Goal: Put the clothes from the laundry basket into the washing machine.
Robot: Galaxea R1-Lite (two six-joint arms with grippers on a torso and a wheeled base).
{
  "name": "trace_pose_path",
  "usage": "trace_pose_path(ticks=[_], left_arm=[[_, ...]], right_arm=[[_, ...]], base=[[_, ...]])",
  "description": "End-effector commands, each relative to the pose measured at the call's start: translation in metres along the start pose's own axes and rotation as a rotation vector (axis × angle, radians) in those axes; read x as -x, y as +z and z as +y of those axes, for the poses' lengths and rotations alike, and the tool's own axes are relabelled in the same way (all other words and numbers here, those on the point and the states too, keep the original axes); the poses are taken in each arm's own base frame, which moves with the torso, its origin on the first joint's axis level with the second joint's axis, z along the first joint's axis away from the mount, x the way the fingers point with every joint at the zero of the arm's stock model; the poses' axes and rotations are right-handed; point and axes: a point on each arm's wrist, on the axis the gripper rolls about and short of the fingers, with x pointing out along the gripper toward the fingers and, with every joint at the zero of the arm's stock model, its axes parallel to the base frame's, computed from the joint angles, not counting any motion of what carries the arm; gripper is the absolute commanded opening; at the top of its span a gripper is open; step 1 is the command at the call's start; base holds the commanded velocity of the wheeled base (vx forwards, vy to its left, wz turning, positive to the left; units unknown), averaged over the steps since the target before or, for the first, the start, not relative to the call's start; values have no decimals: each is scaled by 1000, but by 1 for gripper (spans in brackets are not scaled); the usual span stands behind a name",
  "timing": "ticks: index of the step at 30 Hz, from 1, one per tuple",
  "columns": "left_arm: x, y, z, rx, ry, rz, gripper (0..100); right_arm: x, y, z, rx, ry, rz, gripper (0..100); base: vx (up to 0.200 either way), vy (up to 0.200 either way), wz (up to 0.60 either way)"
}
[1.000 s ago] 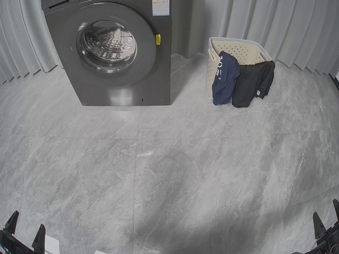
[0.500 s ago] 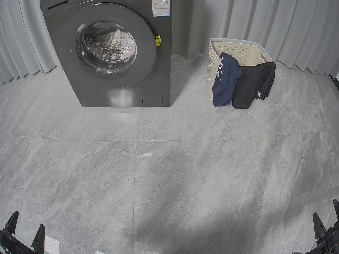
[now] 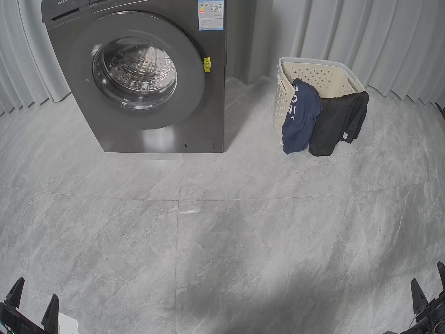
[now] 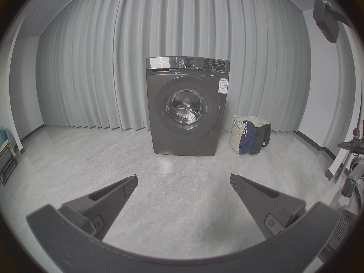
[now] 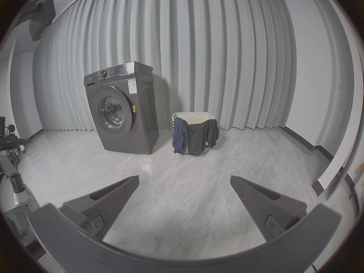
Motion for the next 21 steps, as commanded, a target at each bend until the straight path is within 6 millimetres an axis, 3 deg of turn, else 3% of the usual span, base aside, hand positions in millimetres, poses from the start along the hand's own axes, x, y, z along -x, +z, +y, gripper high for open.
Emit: trace_pose_path(ticks=[1,21], left_arm=[[0,-5,0,0,0,1,100],[0,-5,0,0,2,2,100]], right_arm=[[-1,-5,0,0,1,14,100],[-1,-5,0,0,1,14,100]], base=[[0,-200,0],[0,-200,0]])
